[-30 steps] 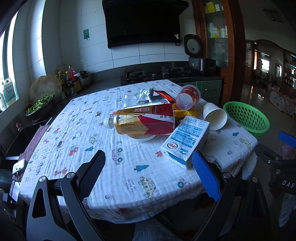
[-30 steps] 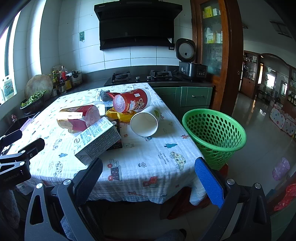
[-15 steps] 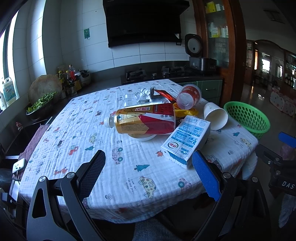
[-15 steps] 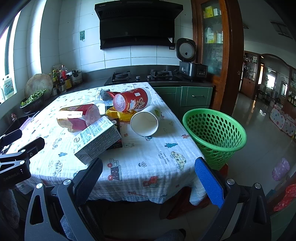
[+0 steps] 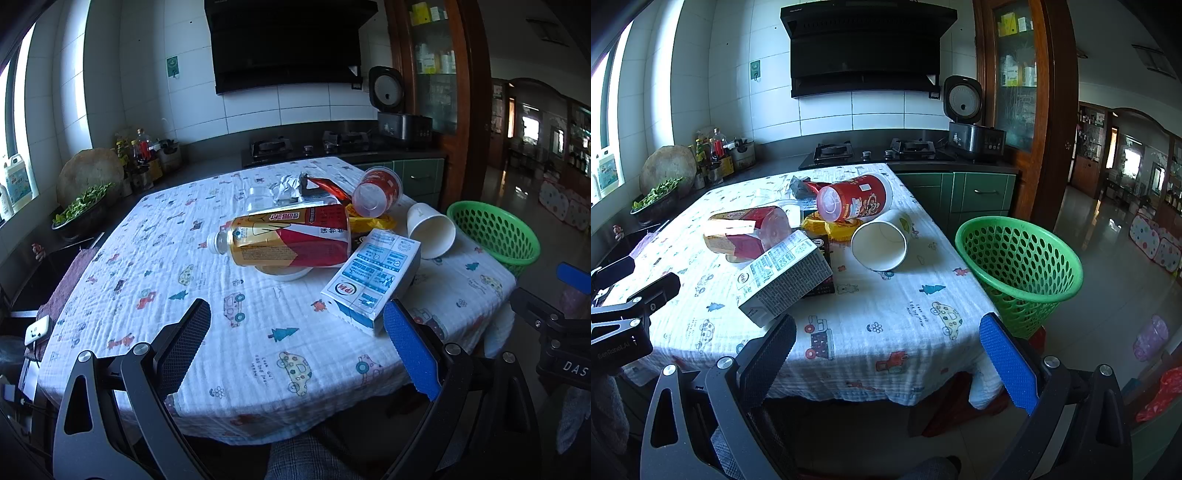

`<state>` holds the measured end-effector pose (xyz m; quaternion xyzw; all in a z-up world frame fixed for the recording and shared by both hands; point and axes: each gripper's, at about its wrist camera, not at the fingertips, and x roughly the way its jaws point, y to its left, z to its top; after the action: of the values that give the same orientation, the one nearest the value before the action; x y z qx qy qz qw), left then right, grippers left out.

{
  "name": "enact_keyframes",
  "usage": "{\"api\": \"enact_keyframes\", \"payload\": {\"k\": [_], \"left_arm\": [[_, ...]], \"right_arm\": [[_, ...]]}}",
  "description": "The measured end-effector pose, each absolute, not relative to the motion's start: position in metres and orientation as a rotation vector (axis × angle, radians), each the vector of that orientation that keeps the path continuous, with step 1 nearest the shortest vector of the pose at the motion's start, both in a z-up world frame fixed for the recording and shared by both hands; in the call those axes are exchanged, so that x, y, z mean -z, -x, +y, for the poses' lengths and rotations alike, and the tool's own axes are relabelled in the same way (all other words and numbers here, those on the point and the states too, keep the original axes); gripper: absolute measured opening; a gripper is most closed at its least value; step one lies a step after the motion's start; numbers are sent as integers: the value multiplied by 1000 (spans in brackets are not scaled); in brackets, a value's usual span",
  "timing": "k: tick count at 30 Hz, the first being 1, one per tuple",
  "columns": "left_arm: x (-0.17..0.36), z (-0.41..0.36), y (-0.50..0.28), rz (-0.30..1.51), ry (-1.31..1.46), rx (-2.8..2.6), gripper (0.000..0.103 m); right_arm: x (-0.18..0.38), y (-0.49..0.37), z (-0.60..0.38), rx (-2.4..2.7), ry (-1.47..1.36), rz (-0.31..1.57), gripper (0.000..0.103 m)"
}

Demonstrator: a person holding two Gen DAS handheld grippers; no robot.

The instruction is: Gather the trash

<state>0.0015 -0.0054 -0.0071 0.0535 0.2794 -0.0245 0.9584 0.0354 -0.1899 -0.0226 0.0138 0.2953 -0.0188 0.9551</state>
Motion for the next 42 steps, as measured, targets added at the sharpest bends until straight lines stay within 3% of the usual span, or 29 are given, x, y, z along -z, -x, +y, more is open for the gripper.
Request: {"api": "enact_keyframes", "payload": {"k": [21, 35, 42], "left_arm": [[14, -1, -16, 601, -96, 61, 93], [17, 5, -45, 634, -88, 102, 93], [18, -2, -57, 646, -110, 173, 85]], "right_arm": [[29, -49, -187, 27, -2, 624, 97], [13, -106, -202, -44, -41, 682, 97], [4, -167, -217, -73, -73, 756, 96]]}}
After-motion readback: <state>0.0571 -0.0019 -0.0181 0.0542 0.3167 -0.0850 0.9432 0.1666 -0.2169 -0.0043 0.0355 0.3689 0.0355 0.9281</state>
